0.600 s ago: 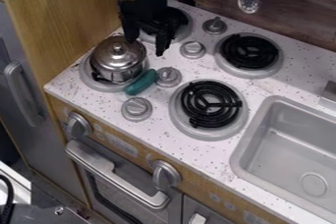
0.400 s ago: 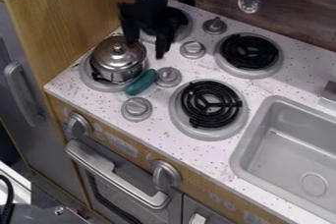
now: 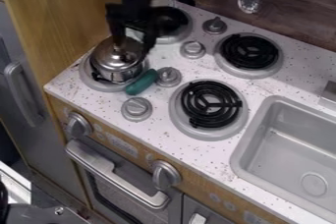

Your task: Take the silver lid off the silver pot and put it on the bottom right burner

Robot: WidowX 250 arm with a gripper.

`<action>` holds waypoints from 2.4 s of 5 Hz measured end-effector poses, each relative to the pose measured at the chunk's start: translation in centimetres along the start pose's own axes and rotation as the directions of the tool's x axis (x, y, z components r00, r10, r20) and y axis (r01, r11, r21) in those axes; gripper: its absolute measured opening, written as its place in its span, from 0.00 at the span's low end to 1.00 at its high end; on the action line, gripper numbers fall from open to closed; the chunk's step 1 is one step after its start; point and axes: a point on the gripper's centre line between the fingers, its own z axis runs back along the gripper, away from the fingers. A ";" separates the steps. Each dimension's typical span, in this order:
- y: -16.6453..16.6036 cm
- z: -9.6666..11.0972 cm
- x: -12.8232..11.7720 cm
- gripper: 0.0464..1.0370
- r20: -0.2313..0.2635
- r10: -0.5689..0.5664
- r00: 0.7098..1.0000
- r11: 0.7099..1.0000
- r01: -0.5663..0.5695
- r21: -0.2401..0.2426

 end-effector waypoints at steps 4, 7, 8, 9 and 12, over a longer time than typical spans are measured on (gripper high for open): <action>2.0 -2.1 -0.4 0.91 -0.055 0.072 0.996 0.997 -0.072 0.004; 2.6 -2.1 0.1 0.23 -0.030 0.114 0.993 0.994 -0.113 0.009; 2.5 -1.4 0.0 0.22 -0.009 0.118 0.993 0.993 -0.117 0.010; 2.1 3.3 0.5 0.22 0.124 0.102 0.987 0.993 -0.109 0.049; -9.2 3.3 -2.9 0.22 0.115 -0.132 0.985 0.991 0.126 0.052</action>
